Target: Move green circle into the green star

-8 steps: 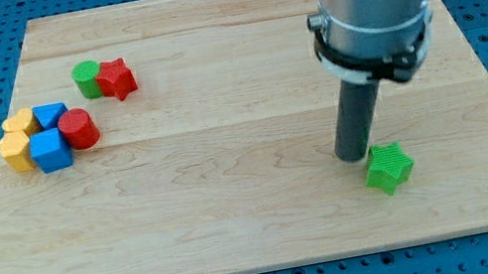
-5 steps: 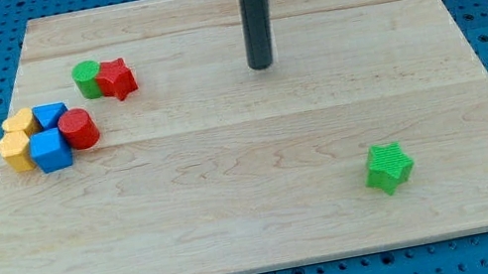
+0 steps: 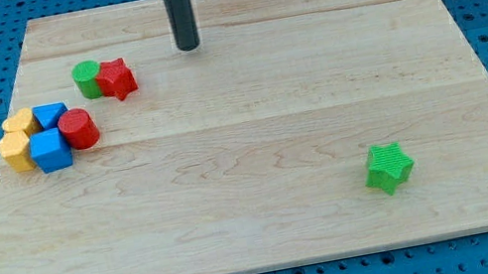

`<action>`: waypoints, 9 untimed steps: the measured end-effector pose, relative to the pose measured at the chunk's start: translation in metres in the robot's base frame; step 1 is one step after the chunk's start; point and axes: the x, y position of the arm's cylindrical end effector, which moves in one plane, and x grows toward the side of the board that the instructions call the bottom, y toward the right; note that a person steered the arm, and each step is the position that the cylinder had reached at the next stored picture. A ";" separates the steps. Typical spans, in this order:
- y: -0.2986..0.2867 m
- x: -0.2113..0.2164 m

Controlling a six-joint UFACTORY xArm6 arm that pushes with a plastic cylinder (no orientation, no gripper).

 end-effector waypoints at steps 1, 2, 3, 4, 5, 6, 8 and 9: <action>-0.027 0.000; -0.030 -0.002; -0.032 -0.005; -0.032 -0.005; -0.032 -0.005; -0.037 -0.005; -0.090 -0.017; -0.117 0.010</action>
